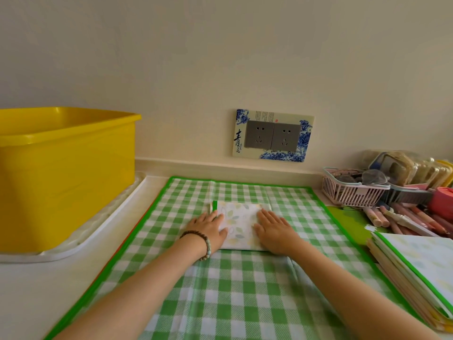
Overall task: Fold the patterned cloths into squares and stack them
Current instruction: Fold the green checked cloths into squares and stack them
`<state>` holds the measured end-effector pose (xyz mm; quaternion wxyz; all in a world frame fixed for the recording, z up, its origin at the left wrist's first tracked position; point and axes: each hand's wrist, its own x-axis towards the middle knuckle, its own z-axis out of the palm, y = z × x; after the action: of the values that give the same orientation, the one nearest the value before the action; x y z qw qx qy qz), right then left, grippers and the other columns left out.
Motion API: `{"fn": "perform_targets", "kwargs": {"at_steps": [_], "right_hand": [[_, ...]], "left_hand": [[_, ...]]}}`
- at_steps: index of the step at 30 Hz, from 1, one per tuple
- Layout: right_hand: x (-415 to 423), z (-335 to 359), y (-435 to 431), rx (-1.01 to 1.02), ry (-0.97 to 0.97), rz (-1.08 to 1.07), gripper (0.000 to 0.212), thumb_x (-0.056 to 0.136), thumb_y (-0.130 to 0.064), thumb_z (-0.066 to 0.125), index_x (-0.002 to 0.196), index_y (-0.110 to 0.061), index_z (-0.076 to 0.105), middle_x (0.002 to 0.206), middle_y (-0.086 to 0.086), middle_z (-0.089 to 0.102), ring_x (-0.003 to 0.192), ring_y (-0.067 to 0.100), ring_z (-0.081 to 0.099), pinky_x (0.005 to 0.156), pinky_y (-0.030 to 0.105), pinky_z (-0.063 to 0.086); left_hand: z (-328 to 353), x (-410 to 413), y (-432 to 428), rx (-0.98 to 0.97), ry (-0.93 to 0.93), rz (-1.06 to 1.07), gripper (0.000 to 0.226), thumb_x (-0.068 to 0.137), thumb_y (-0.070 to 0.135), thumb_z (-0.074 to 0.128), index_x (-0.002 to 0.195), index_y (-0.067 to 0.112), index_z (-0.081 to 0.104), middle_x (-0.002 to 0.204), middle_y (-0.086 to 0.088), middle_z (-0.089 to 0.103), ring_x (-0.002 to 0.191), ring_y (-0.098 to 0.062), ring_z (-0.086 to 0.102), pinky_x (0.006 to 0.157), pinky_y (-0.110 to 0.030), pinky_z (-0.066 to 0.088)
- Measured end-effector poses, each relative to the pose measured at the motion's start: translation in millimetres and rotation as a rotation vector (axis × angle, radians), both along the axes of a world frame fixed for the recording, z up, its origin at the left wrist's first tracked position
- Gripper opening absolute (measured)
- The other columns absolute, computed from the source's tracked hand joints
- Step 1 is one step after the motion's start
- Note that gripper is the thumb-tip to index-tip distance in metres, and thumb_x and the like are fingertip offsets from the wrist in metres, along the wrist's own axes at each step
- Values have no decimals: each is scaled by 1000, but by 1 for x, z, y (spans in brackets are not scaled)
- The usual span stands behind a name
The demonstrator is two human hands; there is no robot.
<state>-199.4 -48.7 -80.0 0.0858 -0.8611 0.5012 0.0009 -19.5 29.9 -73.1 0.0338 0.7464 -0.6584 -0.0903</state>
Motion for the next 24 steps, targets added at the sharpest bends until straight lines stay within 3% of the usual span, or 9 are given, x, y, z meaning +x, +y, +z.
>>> {"fn": "perform_targets", "kwargs": {"at_steps": [3, 6, 8, 10, 13, 17, 24], "right_hand": [[-9, 1, -2, 17, -4, -13, 57, 102, -40, 11, 151, -14, -2, 159, 1, -8, 146, 13, -6, 117, 31, -4], [-7, 0, -1, 8, -18, -6, 57, 102, -39, 11, 151, -14, -2, 159, 1, -9, 146, 13, -6, 117, 30, -4], [-8, -1, -1, 11, -22, -4, 57, 102, -40, 11, 151, -14, -2, 159, 1, -9, 146, 14, -6, 118, 30, -4], [-8, -2, -2, 13, -25, -7, 57, 102, -40, 11, 151, -14, -2, 159, 1, -8, 146, 14, -6, 118, 31, -3], [-6, 0, -7, 23, -35, -12, 57, 102, -40, 15, 151, -15, 1, 159, 1, -5, 146, 15, -4, 118, 32, -3], [4, 4, -12, -48, -91, -19, 54, 102, -37, 21, 150, -16, 12, 159, -1, 7, 147, 16, 1, 118, 36, -1], [52, 3, -24, -62, -115, 75, 50, 102, -32, 16, 150, -21, 14, 159, -3, 10, 146, 14, 4, 118, 37, -1]], "left_hand": [[10, 0, -9, -7, -13, 10, 54, 99, 44, 23, 147, 19, 24, 155, -1, 19, 140, -21, 23, 114, -38, 23], [17, -1, -24, -127, 42, 40, 45, 99, 42, 26, 131, 13, 42, 136, -7, 41, 121, -22, 42, 101, -37, 37], [12, -2, -34, -181, 109, 30, 45, 100, 38, 27, 136, 12, 35, 143, -7, 36, 128, -22, 37, 106, -37, 33], [5, -2, -40, -140, 116, 4, 52, 101, 36, 22, 149, 16, 16, 157, -2, 14, 144, -21, 13, 116, -38, 17], [-4, 1, -46, -48, 74, -5, 54, 101, 39, 13, 151, 21, 1, 158, 3, -7, 145, -19, -8, 119, -39, 2], [-7, 2, -50, -29, 43, -6, 54, 101, 39, 12, 151, 22, 0, 158, 4, -7, 145, -18, -10, 119, -39, 1], [-10, 2, -54, -50, 11, -3, 54, 101, 40, 14, 151, 23, 3, 159, 4, -3, 146, -18, -6, 119, -39, 2]]}}
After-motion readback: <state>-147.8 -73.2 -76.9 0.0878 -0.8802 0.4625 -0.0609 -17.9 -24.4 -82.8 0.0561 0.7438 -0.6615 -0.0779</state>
